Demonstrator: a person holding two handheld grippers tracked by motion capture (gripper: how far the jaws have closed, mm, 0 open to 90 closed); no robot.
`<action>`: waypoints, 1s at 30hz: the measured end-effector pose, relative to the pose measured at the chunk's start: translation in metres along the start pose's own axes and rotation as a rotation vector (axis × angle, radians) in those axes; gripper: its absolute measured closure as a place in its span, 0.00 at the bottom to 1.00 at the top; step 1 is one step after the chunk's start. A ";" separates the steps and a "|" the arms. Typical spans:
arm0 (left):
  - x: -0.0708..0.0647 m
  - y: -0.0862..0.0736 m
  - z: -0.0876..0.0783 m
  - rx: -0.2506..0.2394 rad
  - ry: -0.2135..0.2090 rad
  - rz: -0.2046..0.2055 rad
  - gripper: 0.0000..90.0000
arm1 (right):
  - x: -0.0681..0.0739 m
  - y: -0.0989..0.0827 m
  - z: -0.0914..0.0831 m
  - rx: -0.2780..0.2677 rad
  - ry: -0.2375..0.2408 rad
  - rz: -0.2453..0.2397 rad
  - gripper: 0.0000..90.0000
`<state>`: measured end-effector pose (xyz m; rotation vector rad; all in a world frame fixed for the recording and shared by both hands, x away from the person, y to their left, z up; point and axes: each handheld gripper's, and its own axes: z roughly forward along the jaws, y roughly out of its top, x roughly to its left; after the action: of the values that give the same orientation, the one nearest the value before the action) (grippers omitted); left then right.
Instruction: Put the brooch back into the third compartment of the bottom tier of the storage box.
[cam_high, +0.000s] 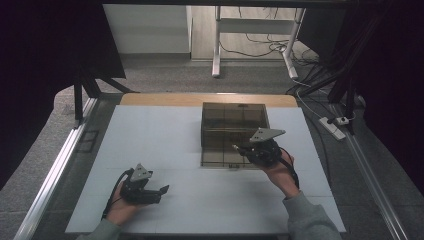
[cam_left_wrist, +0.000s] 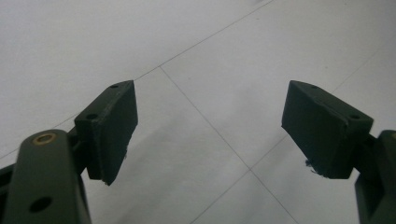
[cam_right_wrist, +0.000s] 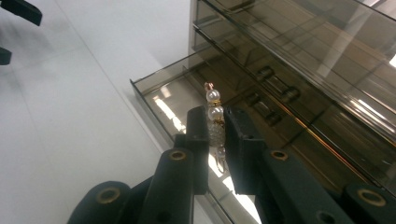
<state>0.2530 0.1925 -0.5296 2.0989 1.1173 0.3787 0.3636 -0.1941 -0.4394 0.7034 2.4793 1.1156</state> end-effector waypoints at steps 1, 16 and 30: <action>0.000 0.000 0.000 0.000 0.000 0.000 0.22 | -0.001 0.000 -0.001 0.002 -0.004 0.002 0.88; 0.000 0.000 0.000 0.000 0.000 0.000 0.21 | -0.019 -0.011 0.000 0.044 -0.039 0.047 0.88; 0.000 -0.001 0.000 0.003 -0.002 0.002 0.21 | -0.034 -0.026 -0.004 0.086 -0.065 0.097 0.88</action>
<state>0.2523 0.1924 -0.5299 2.1033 1.1155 0.3762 0.3816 -0.2304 -0.4540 0.8790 2.4735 1.0067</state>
